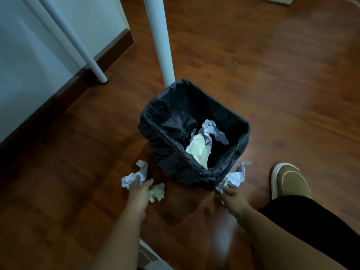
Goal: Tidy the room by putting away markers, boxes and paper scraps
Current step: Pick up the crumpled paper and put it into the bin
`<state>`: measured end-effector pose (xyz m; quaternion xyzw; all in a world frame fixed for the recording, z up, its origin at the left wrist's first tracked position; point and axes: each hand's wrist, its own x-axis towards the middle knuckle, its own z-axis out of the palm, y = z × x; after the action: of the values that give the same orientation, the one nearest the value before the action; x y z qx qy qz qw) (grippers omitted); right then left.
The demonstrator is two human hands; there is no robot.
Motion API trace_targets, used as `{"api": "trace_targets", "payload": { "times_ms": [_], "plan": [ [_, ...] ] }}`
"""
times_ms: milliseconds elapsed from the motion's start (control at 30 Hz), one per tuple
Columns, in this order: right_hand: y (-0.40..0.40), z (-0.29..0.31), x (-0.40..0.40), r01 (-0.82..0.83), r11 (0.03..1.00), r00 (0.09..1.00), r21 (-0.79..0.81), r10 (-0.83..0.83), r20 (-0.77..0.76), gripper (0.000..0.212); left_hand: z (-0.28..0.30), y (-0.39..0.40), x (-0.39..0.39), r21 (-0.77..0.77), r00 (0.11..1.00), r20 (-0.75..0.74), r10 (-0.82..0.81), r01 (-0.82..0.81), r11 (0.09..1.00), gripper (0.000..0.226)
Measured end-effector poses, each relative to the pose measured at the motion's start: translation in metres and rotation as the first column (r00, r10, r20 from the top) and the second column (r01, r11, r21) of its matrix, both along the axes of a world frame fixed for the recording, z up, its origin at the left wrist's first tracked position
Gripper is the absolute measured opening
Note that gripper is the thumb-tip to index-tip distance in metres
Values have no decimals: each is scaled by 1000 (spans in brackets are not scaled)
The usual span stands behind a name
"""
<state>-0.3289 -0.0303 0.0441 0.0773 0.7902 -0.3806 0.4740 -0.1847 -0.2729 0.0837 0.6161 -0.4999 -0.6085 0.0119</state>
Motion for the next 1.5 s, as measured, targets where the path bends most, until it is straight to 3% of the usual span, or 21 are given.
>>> {"api": "trace_targets", "payload": {
  "times_ms": [100,200,233,300,367,467,567,667,700,800,900,967,1033,1100,1133,1200,1367,1433,1500],
  "plan": [
    [6,30,-4,35,999,999,-32,-36,-30,15,44,2,-1,-270,998,3,-62,61,961,63],
    [18,59,-14,10,997,997,-80,-16,-77,16,103,20,-6,-495,982,93,-167,191,848,64],
    [21,75,-15,26,996,994,-83,-34,-101,17,123,30,-8,-582,968,111,-225,247,775,65],
    [26,111,-16,73,991,987,-108,-87,-133,15,155,47,-11,-768,914,151,-376,348,538,67],
    [34,134,-18,84,989,982,-123,-104,-160,18,179,57,-19,-854,840,224,-494,413,316,71],
    [46,172,-16,71,982,967,-176,-111,-227,14,211,69,-40,-870,753,300,-586,468,156,71],
    [59,201,-19,106,972,942,-208,-165,-292,14,222,78,-60,-729,661,432,-614,656,194,67],
    [68,230,-26,94,970,918,-224,-171,-358,32,222,80,-67,-404,529,496,-688,842,357,57],
    [68,240,-30,90,966,909,-241,-178,-377,38,220,82,-66,-375,540,491,-684,839,394,53],
    [55,277,-40,23,933,874,-359,-193,-447,44,217,81,-51,-483,668,450,-593,741,467,44],
    [29,297,-45,-169,917,819,-361,-73,-569,45,213,76,-27,-489,696,436,-570,715,499,43],
    [6,303,-43,-352,902,708,-250,82,-702,46,209,69,-10,-453,687,459,-563,726,517,43],
    [-15,303,-36,-549,835,502,-37,295,-813,46,206,59,5,-431,687,481,-545,726,536,44],
    [-28,292,-29,-666,730,344,156,485,-804,43,202,51,16,-417,678,508,-532,734,537,46],
    [-30,284,-27,-682,706,338,191,537,-773,41,199,47,21,-402,669,521,-530,741,538,47],
    [-28,266,-23,-655,747,439,117,502,-746,35,191,41,31,-364,649,540,-536,754,546,49],
    [5,225,-20,-275,958,681,-84,133,-720,24,163,35,42,-277,609,568,-553,774,569,51],
    [25,203,-22,-165,985,736,-43,94,-671,24,148,36,44,-230,582,581,-569,788,571,52],
    [43,176,-24,-160,984,772,76,173,-611,26,131,37,45,-193,546,593,-592,810,554,54]
  ]
}}
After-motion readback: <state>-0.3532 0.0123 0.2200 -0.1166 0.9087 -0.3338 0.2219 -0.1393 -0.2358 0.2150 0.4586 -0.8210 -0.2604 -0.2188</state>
